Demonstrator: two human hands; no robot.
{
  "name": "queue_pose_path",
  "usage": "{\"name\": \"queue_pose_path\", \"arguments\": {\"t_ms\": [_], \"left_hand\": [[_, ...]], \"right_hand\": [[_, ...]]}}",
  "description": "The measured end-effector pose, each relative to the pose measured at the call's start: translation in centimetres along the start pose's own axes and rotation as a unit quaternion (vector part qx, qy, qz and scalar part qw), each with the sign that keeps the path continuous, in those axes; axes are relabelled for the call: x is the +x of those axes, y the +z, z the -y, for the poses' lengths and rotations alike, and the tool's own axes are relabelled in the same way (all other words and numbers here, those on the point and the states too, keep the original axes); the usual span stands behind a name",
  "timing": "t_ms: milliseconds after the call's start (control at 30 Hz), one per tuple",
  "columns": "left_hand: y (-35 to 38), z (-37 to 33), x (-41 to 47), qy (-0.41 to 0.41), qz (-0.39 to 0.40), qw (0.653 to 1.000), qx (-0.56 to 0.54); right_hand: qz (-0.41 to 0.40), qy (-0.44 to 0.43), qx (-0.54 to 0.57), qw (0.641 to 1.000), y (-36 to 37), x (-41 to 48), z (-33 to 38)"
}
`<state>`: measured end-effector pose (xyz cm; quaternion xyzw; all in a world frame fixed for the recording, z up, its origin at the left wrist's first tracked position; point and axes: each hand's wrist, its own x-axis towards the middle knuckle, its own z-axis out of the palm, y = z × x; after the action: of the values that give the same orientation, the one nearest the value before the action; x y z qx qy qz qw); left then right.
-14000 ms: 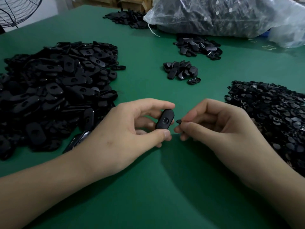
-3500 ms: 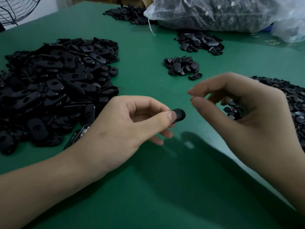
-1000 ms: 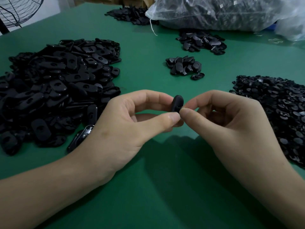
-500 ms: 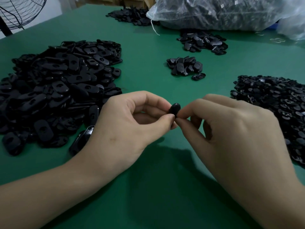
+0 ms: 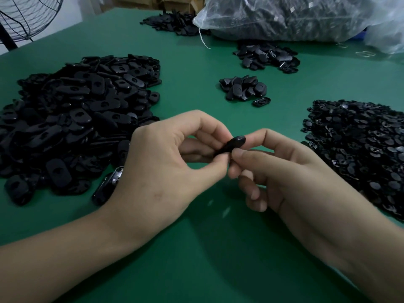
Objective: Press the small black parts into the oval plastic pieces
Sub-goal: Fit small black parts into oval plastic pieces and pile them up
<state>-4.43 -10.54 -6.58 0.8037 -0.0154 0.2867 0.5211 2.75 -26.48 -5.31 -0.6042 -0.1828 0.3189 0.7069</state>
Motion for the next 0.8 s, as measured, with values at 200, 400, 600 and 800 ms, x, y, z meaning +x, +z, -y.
{"name": "queue_pose_path", "arguments": {"t_ms": [200, 400, 600, 800], "left_hand": [[0.16, -0.06, -0.04, 0.022, -0.004, 1.000, 0.013], [0.19, -0.23, -0.06, 0.026, -0.013, 0.999, 0.024], [0.22, -0.31, -0.05, 0.022, -0.017, 0.999, 0.020], [0.24, -0.15, -0.05, 0.014, -0.011, 1.000, 0.013]], "right_hand": [[0.033, 0.012, 0.055, 0.998, -0.56, 0.52, -0.25], [0.050, 0.014, 0.078, 0.996, -0.79, 0.84, -0.35], [0.058, 0.018, 0.094, 0.994, -0.84, 0.87, -0.32], [0.059, 0.020, 0.092, 0.994, -0.87, 0.89, -0.34]]}}
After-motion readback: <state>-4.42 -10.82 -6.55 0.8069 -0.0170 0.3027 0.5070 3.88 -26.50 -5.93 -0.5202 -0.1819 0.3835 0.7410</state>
